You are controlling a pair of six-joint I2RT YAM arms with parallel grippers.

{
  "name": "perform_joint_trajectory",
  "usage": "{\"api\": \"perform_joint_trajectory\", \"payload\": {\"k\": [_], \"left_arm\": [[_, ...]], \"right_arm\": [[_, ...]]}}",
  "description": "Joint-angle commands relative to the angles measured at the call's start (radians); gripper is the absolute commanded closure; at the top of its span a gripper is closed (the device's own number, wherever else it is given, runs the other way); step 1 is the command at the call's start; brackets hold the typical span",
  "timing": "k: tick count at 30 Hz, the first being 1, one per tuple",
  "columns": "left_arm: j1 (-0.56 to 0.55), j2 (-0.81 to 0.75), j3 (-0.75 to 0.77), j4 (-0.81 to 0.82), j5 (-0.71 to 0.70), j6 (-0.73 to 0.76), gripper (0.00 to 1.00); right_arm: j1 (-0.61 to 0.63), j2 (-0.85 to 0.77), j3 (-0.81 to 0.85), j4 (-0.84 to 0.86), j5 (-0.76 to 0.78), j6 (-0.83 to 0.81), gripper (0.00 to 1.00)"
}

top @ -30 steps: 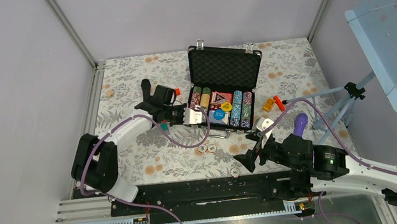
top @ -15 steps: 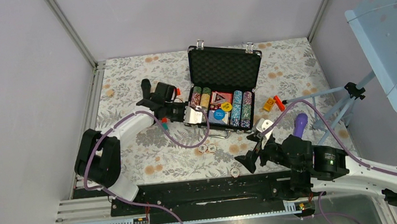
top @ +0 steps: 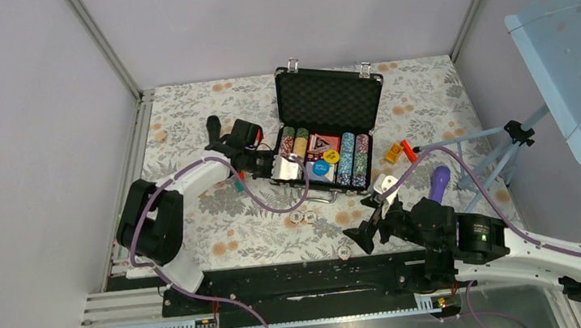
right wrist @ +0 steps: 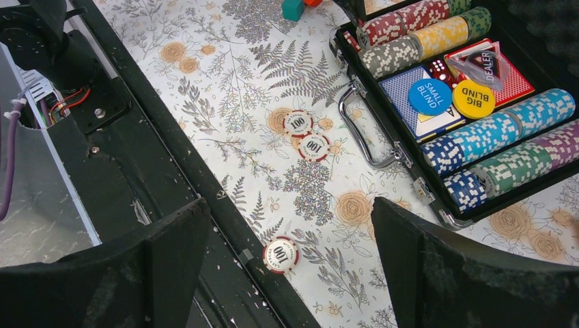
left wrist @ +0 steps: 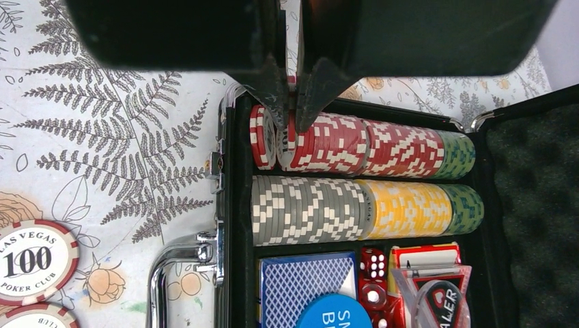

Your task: Pack up texas hold em set

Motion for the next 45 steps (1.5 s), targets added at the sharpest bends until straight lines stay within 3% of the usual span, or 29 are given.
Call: {"api": "perform_joint_trajectory", "payload": {"k": [1,12,16,23,39,42,45], "left_arm": [[0.002,0.016,0.043,0.004,0.050,0.025,1.00],[0.000,0.060,0.056,0.001,0.061,0.027,1.00],[-0.003,0.060,0.054,0.002,0.056,0.028,0.88],[-0.004,0.031,0.051,0.001,0.067,0.020,0.78],[-0.005,-0.065,0.053,-0.029,0.091,-0.025,0.74],[-0.008,-0.098,0.059,-0.021,0.072,-0.127,0.72],[-0.008,-0.133,0.093,0.059,0.026,-0.452,0.70]], "right_arm": [[-0.002,-0.012,-0.006,-0.011,0.019,-0.008,0.06],[-0.002,-0.022,-0.017,-0.027,0.022,-0.009,0.06],[-0.002,-0.027,-0.022,-0.028,0.022,-0.006,0.06],[-0.001,-0.015,-0.017,-0.028,0.015,-0.005,0.06],[-0.002,-0.010,-0.019,-0.024,0.007,0.004,0.06],[-0.002,0.005,-0.018,-0.041,0.051,0.045,0.05],[-0.001,0.075,0.015,-0.135,0.186,0.185,0.06]]}}
